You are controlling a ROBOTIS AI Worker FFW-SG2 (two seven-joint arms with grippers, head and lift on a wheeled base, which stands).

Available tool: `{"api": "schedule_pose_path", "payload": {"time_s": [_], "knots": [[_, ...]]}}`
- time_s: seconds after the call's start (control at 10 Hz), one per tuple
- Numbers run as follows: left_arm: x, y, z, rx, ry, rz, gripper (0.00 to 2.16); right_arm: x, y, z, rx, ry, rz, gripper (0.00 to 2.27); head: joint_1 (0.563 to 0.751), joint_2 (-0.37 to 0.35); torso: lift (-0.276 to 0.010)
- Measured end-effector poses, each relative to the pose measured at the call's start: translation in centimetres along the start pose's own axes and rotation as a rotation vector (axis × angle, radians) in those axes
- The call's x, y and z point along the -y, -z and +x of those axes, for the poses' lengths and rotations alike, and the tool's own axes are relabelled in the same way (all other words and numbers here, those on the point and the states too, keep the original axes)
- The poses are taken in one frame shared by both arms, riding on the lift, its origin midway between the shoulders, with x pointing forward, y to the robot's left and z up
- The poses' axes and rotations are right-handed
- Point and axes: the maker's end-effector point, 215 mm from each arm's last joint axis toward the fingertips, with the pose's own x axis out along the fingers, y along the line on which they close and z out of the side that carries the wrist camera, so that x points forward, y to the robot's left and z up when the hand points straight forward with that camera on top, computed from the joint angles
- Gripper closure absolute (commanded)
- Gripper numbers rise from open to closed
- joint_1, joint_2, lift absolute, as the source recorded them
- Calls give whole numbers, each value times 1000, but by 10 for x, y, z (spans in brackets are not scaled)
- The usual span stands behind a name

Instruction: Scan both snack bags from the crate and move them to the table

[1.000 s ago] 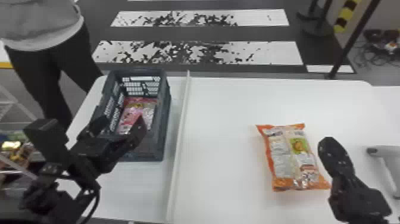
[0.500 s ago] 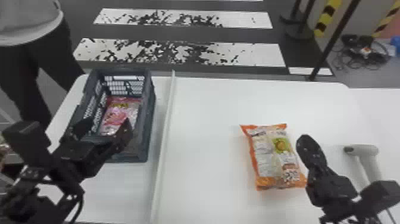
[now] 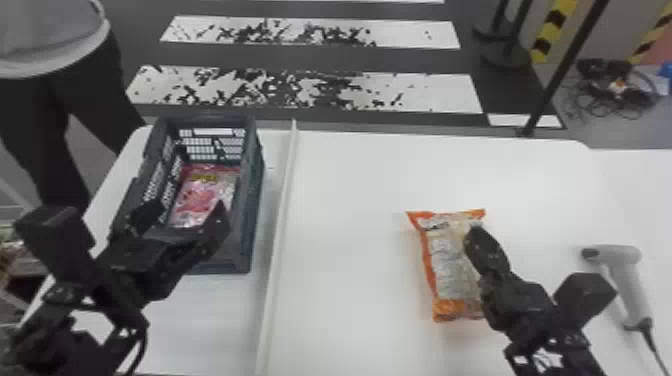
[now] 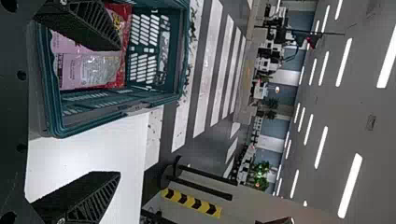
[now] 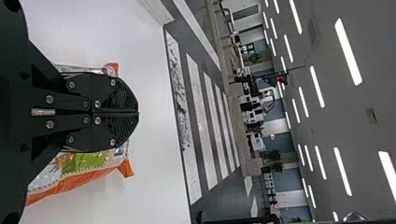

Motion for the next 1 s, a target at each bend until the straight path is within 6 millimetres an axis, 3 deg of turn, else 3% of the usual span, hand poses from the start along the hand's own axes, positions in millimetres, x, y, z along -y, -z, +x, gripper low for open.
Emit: {"api": "schedule_pose_path", "payload": {"time_s": [0.3, 0.6, 1.0], "knots": [[2, 2, 0, -4, 3, 5, 36, -10, 20, 22, -39, -6, 19, 2246, 695, 54, -87], [3, 2, 0, -6, 8, 6, 36, 8, 27, 34, -49, 50, 14, 2246, 695, 34, -87], [8, 2, 3, -4, 20, 5, 36, 46, 28, 25, -46, 135, 4, 2246, 695, -19, -87]]}}
